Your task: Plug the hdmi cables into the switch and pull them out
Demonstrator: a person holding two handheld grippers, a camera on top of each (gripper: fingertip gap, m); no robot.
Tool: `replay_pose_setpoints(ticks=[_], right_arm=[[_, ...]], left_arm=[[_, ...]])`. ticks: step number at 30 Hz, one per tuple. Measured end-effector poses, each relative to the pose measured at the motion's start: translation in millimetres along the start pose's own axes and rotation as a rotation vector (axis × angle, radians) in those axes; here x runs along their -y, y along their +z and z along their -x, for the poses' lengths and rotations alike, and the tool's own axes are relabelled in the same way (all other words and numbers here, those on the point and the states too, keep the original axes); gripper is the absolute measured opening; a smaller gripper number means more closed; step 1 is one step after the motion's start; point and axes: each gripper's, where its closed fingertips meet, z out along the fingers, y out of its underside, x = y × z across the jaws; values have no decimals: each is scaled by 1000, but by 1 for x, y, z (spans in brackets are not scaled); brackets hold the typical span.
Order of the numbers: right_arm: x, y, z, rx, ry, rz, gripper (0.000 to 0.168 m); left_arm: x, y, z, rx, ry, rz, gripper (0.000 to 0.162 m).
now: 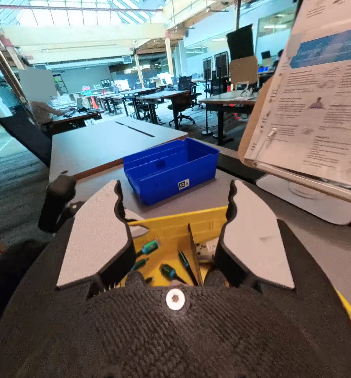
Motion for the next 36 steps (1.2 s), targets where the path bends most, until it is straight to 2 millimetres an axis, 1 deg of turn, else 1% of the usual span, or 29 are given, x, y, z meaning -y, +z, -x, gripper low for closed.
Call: replay_pose_setpoints(ticks=[1,3,4,5,6,7,9,10,11,12,14,15,16,17,19,20,21,23,24,25,27,28,29,30,31,33,35,36], right_arm=[[5,31,5,31,16,28,98],[5,96,14,113,148,122,87],[3,127,12,118,239,165,83],[-2,157,4,83,303,201,81],[-10,185,-7,27,331,237,85],[-21,209,-16,-23,322,285,92],[-55,248,-40,-166,303,406,103],[-73,263,-49,-220,324,464,110],[-91,276,-52,-246,361,518,111],[-107,288,-49,-241,411,562,108],[-131,309,-37,-195,453,627,94],[-142,316,-32,-195,455,663,93],[-150,323,-30,-208,453,690,95],[-156,330,-27,-217,434,702,95],[-168,342,-21,-209,365,741,87],[-175,346,-18,-208,346,770,90],[-179,349,-20,-235,334,784,89],[-182,352,-33,-282,222,795,60],[-183,353,-39,-308,213,799,49],[-183,352,-47,-355,236,795,34],[-180,354,-53,-371,292,754,22],[-174,356,-50,-325,326,722,22],[-166,358,-46,-292,321,701,23],[-151,357,-48,-299,269,670,21],[-130,357,-51,-303,227,617,22],[-80,349,-62,-317,209,510,21],[-26,328,-77,-307,183,418,19],[2,311,-85,-300,166,363,18]], left_arm=[[-3,-6,4,-1,-17,-6,7],[-5,-12,9,-4,-78,-37,7],[-5,-14,10,-2,-111,-61,6],[-4,-15,11,0,-144,-84,6],[-4,-15,11,0,-164,-105,5],[-3,-15,11,-6,-163,-115,5],[-4,-14,17,1,-161,-116,5],[-4,-14,19,11,-154,-123,6],[-3,-14,22,15,-149,-132,6],[-3,-15,23,17,-147,-141,6],[-4,-16,28,29,-140,-157,6],[-4,-17,31,43,-132,-165,6],[-4,-18,34,58,-124,-172,6],[-4,-19,37,70,-120,-177,6],[-4,-19,42,93,-122,-203,7],[-4,-19,44,105,-119,-214,7],[-4,-19,45,112,-112,-215,7],[-5,-20,47,112,-110,-215,8],[-5,-20,48,109,-109,-215,7],[-5,-20,49,102,-110,-217,7],[-6,-21,50,78,-118,-220,7],[-6,-23,51,71,-120,-221,7],[-7,-24,52,72,-118,-221,7],[-7,-24,54,77,-114,-221,7],[-8,-25,54,81,-110,-221,7],[-8,-26,55,88,-104,-220,7],[-9,-28,58,97,-95,-219,7],[-11,-30,62,109,-85,-216,7]])
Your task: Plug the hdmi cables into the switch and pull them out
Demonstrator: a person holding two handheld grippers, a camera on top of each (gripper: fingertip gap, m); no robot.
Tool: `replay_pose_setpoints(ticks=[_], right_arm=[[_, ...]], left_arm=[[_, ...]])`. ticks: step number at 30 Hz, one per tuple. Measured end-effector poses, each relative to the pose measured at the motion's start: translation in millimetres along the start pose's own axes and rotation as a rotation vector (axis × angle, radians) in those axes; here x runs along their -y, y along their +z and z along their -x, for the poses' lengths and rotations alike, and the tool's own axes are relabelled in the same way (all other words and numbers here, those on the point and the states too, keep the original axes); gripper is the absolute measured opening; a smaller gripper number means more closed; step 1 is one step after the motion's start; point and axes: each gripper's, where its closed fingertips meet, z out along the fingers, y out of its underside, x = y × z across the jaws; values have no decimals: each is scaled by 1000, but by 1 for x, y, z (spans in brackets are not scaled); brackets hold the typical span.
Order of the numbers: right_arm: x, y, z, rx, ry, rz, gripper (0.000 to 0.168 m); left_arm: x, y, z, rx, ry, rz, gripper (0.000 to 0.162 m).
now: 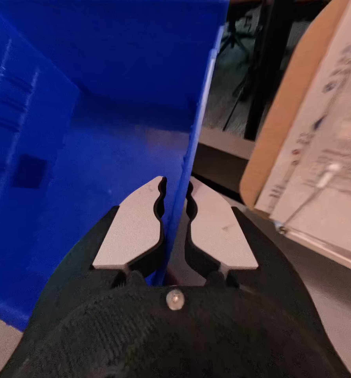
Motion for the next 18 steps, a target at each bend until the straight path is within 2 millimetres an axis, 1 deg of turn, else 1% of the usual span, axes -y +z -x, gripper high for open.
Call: replay_pose_setpoints(ticks=[1,2,3,4,5,6,7,9,11,12,14,15,16,18], right_arm=[[19,-26,-14,-3,-20,-49,16],[33,-54,-31,-19,-52,-90,14],[42,-83,-51,-43,-85,-120,10],[47,-112,-73,-59,-91,-145,9],[47,-141,-96,-63,-77,-166,8],[42,-169,-120,-76,-73,-169,7],[32,-194,-146,-105,-77,-152,7],[1,-242,-202,-184,-74,-99,7],[-40,-283,-260,-283,-67,-18,7],[-62,-299,-288,-324,-53,31,7],[-111,-326,-339,-390,9,136,7],[-134,-335,-361,-408,46,185,7],[-157,-342,-382,-424,92,229,8],[-190,-352,-412,-447,178,279,9]], left_arm=[[-1,-2,6,15,13,3,7],[-2,-5,14,28,17,3,8],[-3,-7,24,38,-2,3,8],[-5,-11,35,51,-40,6,8],[-7,-15,48,73,-85,8,9],[-9,-19,62,102,-130,8,8],[-11,-25,76,134,-161,8,9],[-16,-36,101,208,-176,13,8],[-20,-47,126,293,-181,20,6],[-22,-50,137,332,-190,20,6],[-25,-54,161,394,-219,26,5],[-26,-53,171,410,-237,31,5],[-27,-51,181,425,-254,34,4],[-28,-44,199,463,-241,35,5]])
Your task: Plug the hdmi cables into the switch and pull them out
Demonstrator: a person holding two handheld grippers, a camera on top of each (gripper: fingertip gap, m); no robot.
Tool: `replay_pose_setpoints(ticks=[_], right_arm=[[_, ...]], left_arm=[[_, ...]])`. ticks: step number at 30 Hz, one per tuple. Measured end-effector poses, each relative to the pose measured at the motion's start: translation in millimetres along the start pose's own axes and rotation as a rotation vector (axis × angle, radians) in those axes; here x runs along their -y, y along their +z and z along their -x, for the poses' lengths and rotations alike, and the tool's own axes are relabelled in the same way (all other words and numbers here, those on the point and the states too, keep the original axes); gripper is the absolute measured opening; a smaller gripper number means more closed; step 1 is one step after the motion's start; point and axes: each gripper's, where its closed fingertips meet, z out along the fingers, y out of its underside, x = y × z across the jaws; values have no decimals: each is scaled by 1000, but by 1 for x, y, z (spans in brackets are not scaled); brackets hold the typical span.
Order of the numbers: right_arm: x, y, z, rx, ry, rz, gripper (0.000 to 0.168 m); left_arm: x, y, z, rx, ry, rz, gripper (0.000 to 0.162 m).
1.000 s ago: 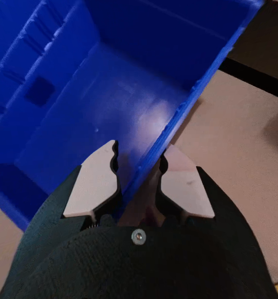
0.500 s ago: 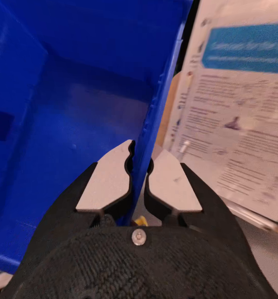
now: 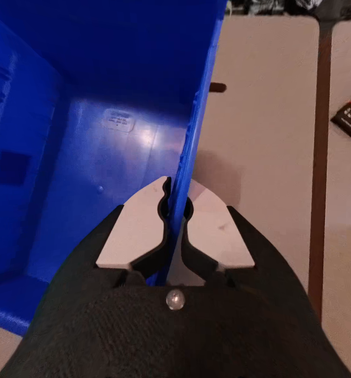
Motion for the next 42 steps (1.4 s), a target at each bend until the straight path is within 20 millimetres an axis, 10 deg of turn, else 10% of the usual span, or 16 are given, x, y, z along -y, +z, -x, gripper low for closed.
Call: replay_pose_setpoints(ticks=[8,14,20,25,32,36,42], right_arm=[[-33,57,-34,17,62,134,9],[-17,86,-34,-40,-80,155,8],[23,45,-47,-264,-308,14,60],[26,-35,51,24,-414,-277,82],[-58,-66,197,400,-535,-403,79],[-88,-65,229,461,-535,-416,78],[-105,-69,207,328,-543,-408,75]], left_arm=[[7,35,10,30,66,-14,6],[6,35,10,36,103,29,7],[33,27,6,24,238,67,23],[89,36,-37,-250,497,134,33],[64,113,-94,-577,995,583,47],[16,149,-113,-706,1008,902,54],[-40,153,-105,-789,1022,1287,29]])
